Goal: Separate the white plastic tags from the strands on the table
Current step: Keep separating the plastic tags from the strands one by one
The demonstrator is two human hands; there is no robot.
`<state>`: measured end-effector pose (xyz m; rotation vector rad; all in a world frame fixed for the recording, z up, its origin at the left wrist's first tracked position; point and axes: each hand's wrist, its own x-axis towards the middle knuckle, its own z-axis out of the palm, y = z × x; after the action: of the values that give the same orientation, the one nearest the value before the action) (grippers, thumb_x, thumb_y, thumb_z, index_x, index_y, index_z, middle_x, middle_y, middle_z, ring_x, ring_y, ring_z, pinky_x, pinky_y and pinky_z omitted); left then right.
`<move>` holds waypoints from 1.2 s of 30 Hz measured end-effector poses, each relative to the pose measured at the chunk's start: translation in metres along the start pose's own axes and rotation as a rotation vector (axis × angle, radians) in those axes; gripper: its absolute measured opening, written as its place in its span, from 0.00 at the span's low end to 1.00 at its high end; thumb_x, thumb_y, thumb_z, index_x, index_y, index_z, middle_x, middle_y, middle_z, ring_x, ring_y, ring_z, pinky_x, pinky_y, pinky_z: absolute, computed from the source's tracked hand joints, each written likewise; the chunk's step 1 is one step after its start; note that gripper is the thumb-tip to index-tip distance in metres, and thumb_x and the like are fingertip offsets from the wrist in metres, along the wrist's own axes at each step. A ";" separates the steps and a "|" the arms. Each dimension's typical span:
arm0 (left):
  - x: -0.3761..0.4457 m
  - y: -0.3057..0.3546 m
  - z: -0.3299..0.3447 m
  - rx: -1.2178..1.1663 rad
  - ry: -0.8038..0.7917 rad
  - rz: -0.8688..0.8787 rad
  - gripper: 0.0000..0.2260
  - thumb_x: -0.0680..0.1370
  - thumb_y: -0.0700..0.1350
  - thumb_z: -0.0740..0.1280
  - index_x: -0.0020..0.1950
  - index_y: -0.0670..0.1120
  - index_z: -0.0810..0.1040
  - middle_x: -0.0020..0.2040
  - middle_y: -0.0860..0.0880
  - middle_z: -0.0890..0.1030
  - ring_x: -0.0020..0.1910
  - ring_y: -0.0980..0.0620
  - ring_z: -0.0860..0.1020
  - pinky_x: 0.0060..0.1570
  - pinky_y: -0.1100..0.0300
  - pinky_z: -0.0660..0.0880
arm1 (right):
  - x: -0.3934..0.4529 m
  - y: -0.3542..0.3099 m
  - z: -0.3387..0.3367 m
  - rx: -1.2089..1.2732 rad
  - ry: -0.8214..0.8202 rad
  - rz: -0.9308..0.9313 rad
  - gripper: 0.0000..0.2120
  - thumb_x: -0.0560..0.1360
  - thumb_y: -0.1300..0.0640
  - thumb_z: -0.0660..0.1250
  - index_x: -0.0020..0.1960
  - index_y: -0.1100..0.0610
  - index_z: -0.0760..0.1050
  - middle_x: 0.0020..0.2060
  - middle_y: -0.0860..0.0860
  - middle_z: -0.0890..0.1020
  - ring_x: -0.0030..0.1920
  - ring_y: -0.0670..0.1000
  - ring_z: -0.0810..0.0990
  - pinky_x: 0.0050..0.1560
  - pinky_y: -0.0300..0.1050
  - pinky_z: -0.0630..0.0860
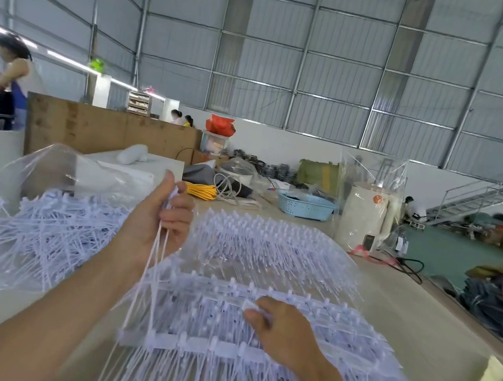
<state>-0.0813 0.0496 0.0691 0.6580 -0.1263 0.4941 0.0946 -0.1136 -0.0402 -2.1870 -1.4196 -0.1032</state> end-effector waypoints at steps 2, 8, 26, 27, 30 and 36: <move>0.001 0.007 -0.002 0.490 0.115 -0.178 0.10 0.75 0.51 0.66 0.43 0.45 0.73 0.26 0.50 0.71 0.17 0.62 0.59 0.13 0.71 0.59 | 0.002 0.001 0.000 -0.025 0.002 -0.003 0.17 0.79 0.43 0.56 0.58 0.54 0.74 0.48 0.53 0.81 0.49 0.54 0.78 0.42 0.40 0.66; 0.003 0.035 -0.043 1.861 0.460 -0.433 0.06 0.80 0.42 0.60 0.49 0.40 0.72 0.37 0.42 0.76 0.25 0.51 0.68 0.24 0.63 0.63 | 0.005 0.002 0.002 -0.063 -0.006 -0.021 0.22 0.79 0.42 0.56 0.66 0.54 0.71 0.58 0.54 0.80 0.56 0.54 0.78 0.52 0.42 0.72; 0.033 0.062 -0.085 2.533 1.038 -0.603 0.28 0.76 0.57 0.57 0.75 0.52 0.57 0.72 0.41 0.62 0.70 0.38 0.63 0.66 0.42 0.64 | 0.000 -0.009 -0.010 -0.100 -0.076 -0.056 0.12 0.82 0.51 0.52 0.44 0.56 0.66 0.29 0.46 0.65 0.34 0.52 0.67 0.31 0.38 0.61; 0.035 0.056 -0.071 2.601 0.976 -0.599 0.24 0.76 0.55 0.58 0.71 0.49 0.65 0.69 0.42 0.68 0.68 0.39 0.67 0.66 0.42 0.65 | 0.000 -0.009 -0.011 -0.081 -0.085 -0.045 0.12 0.82 0.52 0.52 0.45 0.56 0.69 0.29 0.45 0.65 0.34 0.52 0.68 0.31 0.39 0.62; 0.033 0.021 -0.025 2.790 0.816 -0.339 0.09 0.77 0.51 0.57 0.49 0.48 0.74 0.51 0.50 0.77 0.57 0.47 0.75 0.63 0.49 0.66 | 0.001 -0.009 -0.019 0.018 -0.108 -0.014 0.11 0.82 0.56 0.53 0.52 0.56 0.73 0.30 0.46 0.67 0.28 0.45 0.65 0.30 0.40 0.62; 0.014 -0.097 0.012 1.686 0.122 -0.188 0.23 0.78 0.61 0.59 0.40 0.43 0.79 0.32 0.48 0.82 0.28 0.55 0.79 0.32 0.63 0.75 | 0.000 -0.021 -0.038 0.441 0.027 -0.066 0.23 0.75 0.71 0.55 0.54 0.43 0.66 0.35 0.52 0.76 0.37 0.50 0.76 0.37 0.43 0.72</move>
<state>-0.0224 -0.0185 0.0282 2.2497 0.5444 0.3696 0.0847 -0.1251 0.0003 -1.7726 -1.3490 0.1442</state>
